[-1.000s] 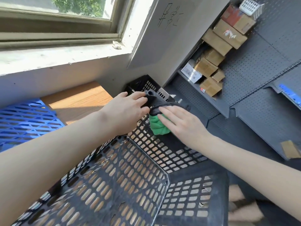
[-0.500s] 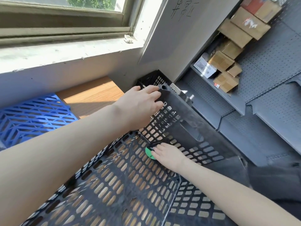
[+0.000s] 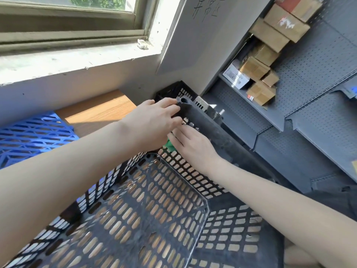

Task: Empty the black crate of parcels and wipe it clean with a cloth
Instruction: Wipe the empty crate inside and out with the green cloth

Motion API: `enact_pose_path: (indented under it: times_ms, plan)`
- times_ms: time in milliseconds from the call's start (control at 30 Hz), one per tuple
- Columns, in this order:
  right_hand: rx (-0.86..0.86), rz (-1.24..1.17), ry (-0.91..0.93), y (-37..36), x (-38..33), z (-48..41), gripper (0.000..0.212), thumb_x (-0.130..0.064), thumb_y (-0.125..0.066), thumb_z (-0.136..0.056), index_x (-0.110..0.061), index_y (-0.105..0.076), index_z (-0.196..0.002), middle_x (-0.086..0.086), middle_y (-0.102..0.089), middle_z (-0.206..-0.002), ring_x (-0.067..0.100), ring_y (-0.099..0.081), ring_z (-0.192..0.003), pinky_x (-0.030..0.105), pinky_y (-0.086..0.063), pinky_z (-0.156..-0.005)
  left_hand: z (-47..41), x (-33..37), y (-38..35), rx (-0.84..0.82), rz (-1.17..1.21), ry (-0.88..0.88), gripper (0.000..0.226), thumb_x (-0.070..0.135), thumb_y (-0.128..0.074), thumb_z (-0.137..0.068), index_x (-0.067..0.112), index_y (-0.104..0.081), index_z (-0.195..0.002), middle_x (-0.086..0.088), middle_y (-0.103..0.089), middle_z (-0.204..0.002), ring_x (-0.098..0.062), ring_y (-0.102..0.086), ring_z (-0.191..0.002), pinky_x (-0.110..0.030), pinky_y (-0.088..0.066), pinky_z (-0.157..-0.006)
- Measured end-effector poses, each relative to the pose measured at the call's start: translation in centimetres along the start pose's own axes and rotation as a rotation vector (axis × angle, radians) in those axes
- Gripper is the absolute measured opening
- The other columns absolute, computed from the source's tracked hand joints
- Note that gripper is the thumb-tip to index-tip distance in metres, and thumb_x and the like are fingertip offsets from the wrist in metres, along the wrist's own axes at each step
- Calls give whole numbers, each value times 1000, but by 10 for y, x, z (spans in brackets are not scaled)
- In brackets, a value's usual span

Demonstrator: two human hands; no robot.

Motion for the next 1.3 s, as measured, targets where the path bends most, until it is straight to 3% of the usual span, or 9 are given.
enact_pose_path:
  times_ms: [267, 400, 633, 767, 833, 933, 1000, 1200, 1300]
  plan:
    - [-331, -61, 66, -61, -45, 13, 33, -6, -55, -85, 4, -64, -115, 18, -67, -110, 30, -62, -104, 38, -50, -93, 0, 0, 0, -28, -26, 9, 48, 25, -60, -83, 16, -56, -131, -8, -46, -144, -25, -26, -145, -48, -44, -101]
    - [-539, -16, 141, -83, -62, 30, 35, -5, -38, -90, 1, -63, -114, 13, -66, -106, 29, -59, -99, 37, -48, -87, -1, 1, 0, -66, -46, 19, 50, 30, -57, -87, 19, -50, -135, -6, -41, -148, -23, -20, -147, -46, -41, -104]
    - [-829, 2, 329, -56, -55, 76, 11, -28, -72, -76, -21, -76, -84, -5, -69, -78, 17, -62, -76, 28, -47, -65, -1, 2, 4, -108, -49, 26, 47, 25, -54, -88, 19, -50, -135, -5, -40, -148, -23, -18, -147, -46, -40, -105]
    - [-1284, -30, 448, -29, -46, 121, 28, -14, -48, -97, -8, -65, -118, 11, -62, -123, 30, -53, -115, 40, -42, -92, -1, 3, 5, -139, -64, 28, 49, 26, -50, -91, 21, -45, -139, -2, -35, -151, -21, -14, -148, -43, -38, -107]
    - [-1351, 7, 481, -20, -41, 129, 28, -11, -50, -96, -8, -64, -120, 13, -58, -128, 31, -50, -118, 43, -42, -93, -1, 4, 6, -146, -67, 27, 49, 27, -49, -91, 22, -43, -140, -2, -32, -153, -21, -12, -148, -42, -37, -108]
    - [-1270, -32, 491, -18, -33, 117, 23, -7, -54, -92, -8, -67, -112, 8, -63, -117, 29, -52, -112, 40, -45, -84, -1, 4, 5, -150, -67, 28, 50, 26, -47, -92, 22, -42, -141, -2, -32, -153, -21, -12, -148, -43, -36, -109]
    - [-1056, -38, 523, -17, -26, 97, 20, -11, -59, -89, -12, -69, -106, 2, -67, -107, 25, -56, -104, 36, -48, -83, -2, 3, 4, -145, -66, 26, 49, 26, -48, -91, 21, -43, -140, -2, -33, -152, -21, -12, -148, -43, -37, -108]
    - [-420, -41, 319, -1, -6, 10, 20, -6, -62, -79, -3, -69, -97, 7, -66, -94, 26, -60, -90, 37, -51, -81, -1, 1, 2, -52, -36, 10, 46, 23, -58, -84, 16, -57, -129, -7, -47, -144, -25, -27, -145, -46, -46, -99]
    - [-273, -4, 137, 11, 6, -23, 26, -8, -59, -74, -7, -70, -97, 5, -66, -91, 24, -61, -85, 33, -49, -75, 0, 0, 1, -19, -33, -1, 39, 21, -61, -80, 16, -65, -118, -7, -56, -135, -27, -37, -139, -46, -51, -91]
Point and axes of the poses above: each hand's wrist, its own z-axis away from the middle knuckle, its own y-axis out of the back of the hand, x = y × z, the point moved 3 cm from there along -z, towards the middle knuckle
